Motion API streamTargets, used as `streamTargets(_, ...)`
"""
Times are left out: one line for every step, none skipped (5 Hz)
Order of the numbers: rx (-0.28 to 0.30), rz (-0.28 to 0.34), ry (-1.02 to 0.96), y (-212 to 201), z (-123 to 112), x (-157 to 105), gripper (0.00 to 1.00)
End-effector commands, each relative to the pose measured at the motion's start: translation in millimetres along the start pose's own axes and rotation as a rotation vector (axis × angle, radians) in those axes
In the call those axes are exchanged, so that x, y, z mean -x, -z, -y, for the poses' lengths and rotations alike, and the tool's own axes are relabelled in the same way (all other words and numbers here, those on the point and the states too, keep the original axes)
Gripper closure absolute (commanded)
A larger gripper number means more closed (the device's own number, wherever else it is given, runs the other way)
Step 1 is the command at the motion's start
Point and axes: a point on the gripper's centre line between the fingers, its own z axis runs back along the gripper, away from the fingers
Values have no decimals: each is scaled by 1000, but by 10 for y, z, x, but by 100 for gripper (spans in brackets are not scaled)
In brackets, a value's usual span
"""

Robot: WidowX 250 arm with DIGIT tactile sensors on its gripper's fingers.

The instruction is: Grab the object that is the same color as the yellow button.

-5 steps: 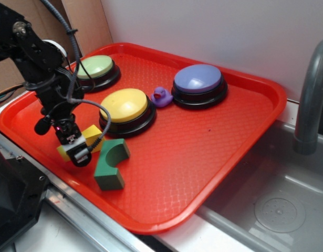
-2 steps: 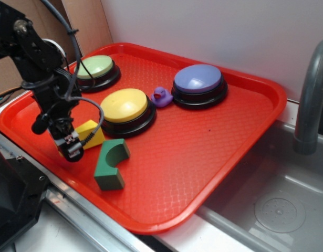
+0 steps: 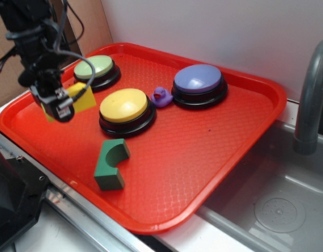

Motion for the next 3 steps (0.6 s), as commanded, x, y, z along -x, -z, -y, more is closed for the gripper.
streamTargets(11, 71, -72, -719, 0, -126, 100)
streamTargets(-17, 103, -87, -895, -43, -176, 100)
streamTargets(-87, 102, -77, -934, -101, -202, 100)
